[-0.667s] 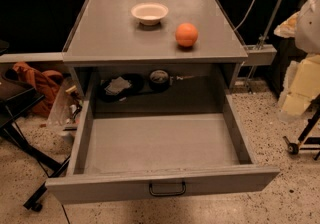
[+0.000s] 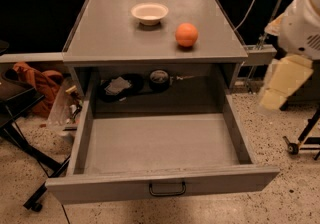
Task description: Place orange into top drawer
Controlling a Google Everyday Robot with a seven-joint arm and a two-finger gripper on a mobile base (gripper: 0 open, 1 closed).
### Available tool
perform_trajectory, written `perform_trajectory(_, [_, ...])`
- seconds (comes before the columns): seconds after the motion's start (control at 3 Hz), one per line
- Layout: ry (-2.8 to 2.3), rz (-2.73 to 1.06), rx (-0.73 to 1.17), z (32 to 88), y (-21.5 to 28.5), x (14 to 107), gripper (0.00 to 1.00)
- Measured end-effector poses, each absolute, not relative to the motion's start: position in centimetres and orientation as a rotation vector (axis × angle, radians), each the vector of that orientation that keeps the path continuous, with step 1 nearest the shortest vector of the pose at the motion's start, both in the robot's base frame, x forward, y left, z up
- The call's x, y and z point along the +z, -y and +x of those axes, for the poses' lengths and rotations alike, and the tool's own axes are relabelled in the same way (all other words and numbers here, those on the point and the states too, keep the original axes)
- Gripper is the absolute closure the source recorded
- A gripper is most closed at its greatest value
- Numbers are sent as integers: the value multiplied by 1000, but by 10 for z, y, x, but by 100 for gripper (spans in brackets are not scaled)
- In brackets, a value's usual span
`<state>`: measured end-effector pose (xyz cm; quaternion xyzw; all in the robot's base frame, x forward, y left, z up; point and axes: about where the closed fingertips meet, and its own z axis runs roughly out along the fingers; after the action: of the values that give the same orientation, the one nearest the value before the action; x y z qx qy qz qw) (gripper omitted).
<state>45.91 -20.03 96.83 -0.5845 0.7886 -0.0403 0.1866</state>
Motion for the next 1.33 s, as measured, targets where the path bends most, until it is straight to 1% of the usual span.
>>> perform_trajectory(0.67, [-2255,-1346,-14,527,157,936,0])
perform_trajectory(1.33, [-2263,-1302,-10,528,157,939,0])
